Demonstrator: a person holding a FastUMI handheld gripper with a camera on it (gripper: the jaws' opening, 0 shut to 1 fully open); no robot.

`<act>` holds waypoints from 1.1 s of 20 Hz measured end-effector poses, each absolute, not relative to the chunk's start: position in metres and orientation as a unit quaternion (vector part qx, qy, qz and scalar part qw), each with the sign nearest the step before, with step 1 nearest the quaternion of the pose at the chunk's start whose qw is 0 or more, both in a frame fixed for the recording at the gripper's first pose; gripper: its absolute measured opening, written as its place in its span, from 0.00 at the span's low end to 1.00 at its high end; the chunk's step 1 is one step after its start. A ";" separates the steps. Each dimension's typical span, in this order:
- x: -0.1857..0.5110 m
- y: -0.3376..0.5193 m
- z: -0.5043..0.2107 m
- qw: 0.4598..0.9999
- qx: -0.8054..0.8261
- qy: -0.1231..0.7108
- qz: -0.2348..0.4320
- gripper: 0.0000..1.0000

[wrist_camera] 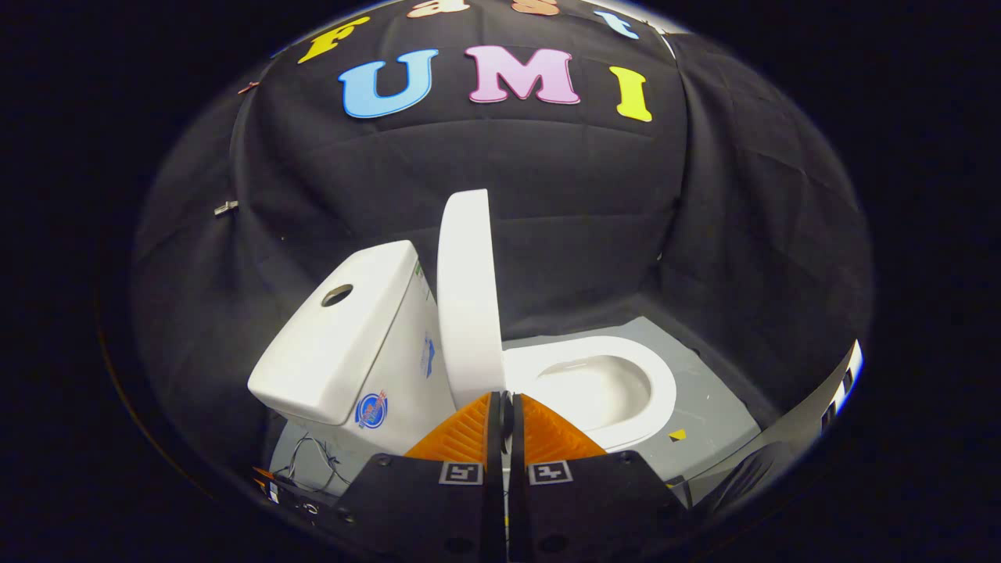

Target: Open the toilet lid.

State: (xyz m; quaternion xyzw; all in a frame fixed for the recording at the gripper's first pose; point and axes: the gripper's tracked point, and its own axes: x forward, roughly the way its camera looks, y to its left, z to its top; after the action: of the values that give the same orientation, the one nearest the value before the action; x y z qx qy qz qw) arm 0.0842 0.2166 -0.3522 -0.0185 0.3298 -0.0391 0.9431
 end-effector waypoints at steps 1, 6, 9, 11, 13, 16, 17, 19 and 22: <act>0.083 0.226 -0.353 0.944 -0.027 0.326 -0.033 0.07; 0.083 0.261 -0.358 0.946 -0.048 0.319 -0.014 0.07; 0.079 0.277 -0.363 0.946 -0.058 0.317 -0.006 0.07; 0.078 0.286 -0.364 0.946 -0.075 0.315 -0.002 0.07; 0.077 0.290 -0.363 0.948 -0.095 0.304 -0.001 0.07; 0.080 0.289 -0.362 0.949 -0.110 0.295 -0.002 0.07; 0.081 0.289 -0.364 0.949 -0.109 0.294 0.001 0.07; 0.083 0.290 -0.361 0.951 -0.100 0.291 0.013 0.11; 0.086 0.283 -0.362 0.951 -0.091 0.295 0.012 0.21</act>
State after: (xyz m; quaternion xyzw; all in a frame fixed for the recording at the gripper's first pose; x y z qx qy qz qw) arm 0.0861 0.2829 -0.3622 -0.0915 0.2951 0.0118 0.9510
